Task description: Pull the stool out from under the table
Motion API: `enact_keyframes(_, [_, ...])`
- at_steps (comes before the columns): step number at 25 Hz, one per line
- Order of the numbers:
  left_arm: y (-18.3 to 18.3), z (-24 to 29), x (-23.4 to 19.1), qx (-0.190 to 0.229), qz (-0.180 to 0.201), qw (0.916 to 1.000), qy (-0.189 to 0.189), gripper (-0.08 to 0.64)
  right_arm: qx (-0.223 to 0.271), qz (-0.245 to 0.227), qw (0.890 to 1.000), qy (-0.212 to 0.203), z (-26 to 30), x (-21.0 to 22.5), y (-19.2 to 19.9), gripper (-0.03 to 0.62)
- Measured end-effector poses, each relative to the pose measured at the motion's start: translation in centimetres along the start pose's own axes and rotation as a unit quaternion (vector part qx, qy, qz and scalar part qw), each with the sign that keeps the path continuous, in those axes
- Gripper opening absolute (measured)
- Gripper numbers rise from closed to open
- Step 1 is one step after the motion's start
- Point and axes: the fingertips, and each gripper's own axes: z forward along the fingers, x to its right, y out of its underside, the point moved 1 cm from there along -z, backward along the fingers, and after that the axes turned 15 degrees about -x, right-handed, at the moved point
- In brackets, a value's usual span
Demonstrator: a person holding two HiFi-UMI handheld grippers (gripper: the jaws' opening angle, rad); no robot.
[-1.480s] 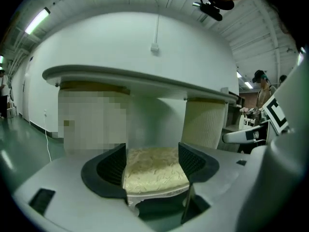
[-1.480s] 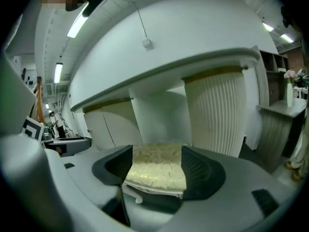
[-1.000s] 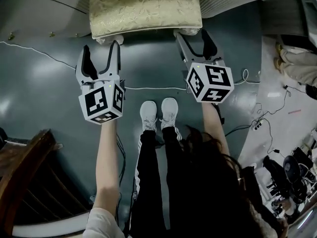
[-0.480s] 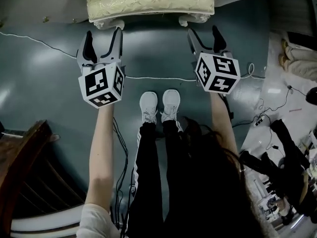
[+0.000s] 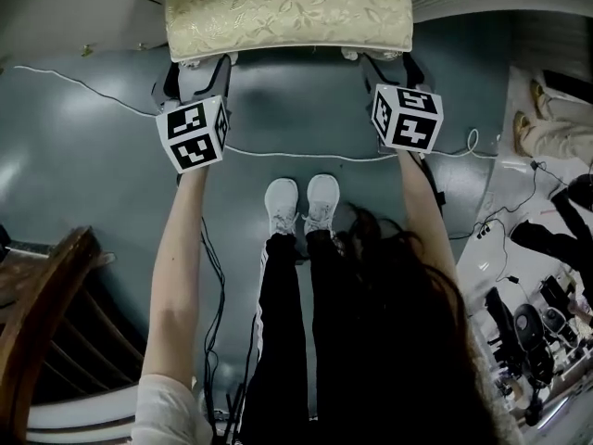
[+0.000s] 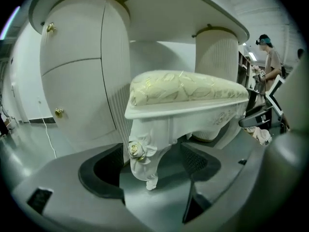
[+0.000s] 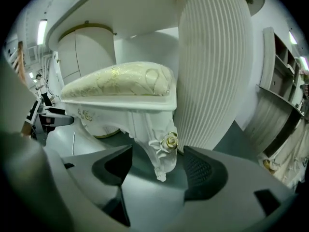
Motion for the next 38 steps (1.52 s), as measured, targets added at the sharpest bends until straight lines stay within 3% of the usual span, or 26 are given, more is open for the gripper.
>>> enact_keyframes(3, [0.4,1.2,-1.0,-0.019,-0.01,0.9998,-0.003,0.343,-0.01,-0.01,1.0,0.002,0.9,0.2,-0.2,0.33])
enact_keyframes(18, [0.6,5.2,-1.3,-0.071,0.065,0.9953,0.01,0.344,-0.031,-0.001,0.999,-0.016,4.8,0.0,-1.2,0.328])
enact_keyframes(20, [0.7,5.4,-1.2,-0.078,0.065,0.9948,0.009,0.316,-0.032,-0.005,0.999,-0.01,5.0,0.1,-1.2,0.327])
enact_keyframes(21, [0.8,5.5,-1.2,-0.079,0.065,0.9948,0.008,0.281,-0.033,-0.012,0.999,-0.006,5.0,0.1,-1.2,0.315])
enact_keyframes(24, [0.6,5.5,-1.3,-0.071,0.065,0.9954,0.002,0.273,-0.031,-0.033,0.999,0.004,5.0,0.2,-1.1,0.268])
enact_keyframes(38, [0.7,5.2,-1.3,-0.084,0.075,0.9937,-0.001,0.264,-0.023,-0.039,0.999,0.01,4.6,0.3,-1.1,0.261])
